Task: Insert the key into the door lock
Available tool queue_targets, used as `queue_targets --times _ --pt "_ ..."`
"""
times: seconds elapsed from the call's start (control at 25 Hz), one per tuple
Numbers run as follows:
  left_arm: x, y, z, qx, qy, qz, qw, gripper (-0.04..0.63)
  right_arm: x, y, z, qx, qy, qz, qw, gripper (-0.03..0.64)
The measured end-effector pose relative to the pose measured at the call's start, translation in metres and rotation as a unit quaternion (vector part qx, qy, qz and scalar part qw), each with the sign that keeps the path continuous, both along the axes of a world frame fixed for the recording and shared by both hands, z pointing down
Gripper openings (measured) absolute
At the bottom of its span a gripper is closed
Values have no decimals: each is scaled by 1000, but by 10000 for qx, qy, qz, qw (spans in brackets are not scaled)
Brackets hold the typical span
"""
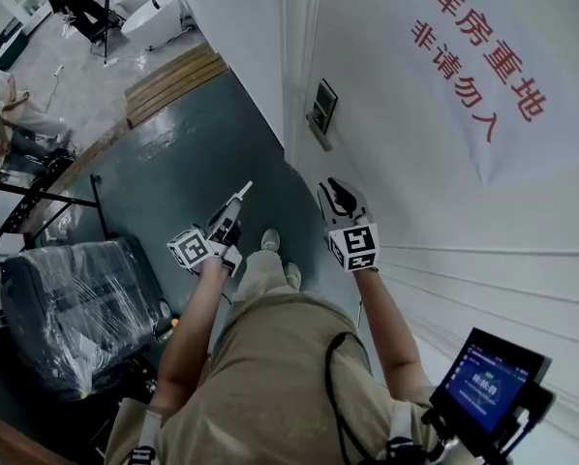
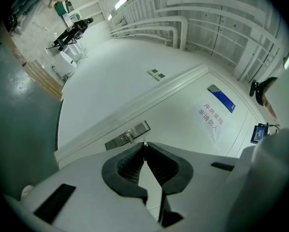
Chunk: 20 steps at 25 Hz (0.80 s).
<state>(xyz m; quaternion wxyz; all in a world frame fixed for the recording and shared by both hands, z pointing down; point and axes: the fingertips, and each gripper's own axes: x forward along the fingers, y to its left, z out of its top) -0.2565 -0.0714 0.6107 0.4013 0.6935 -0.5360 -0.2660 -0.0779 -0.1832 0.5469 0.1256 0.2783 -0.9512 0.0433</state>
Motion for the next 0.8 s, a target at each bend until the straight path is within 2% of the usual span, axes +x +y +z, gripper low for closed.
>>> queue_targets --times 0.24,0.8 --pt "2 -50 -4 40 -62 461 9989 32 -19 -26 -4 77 84 223 9997 77" --pt "0 -130 29 -309 273 1212 9918 32 -38 -63 -10 132 286 751 9967 77"
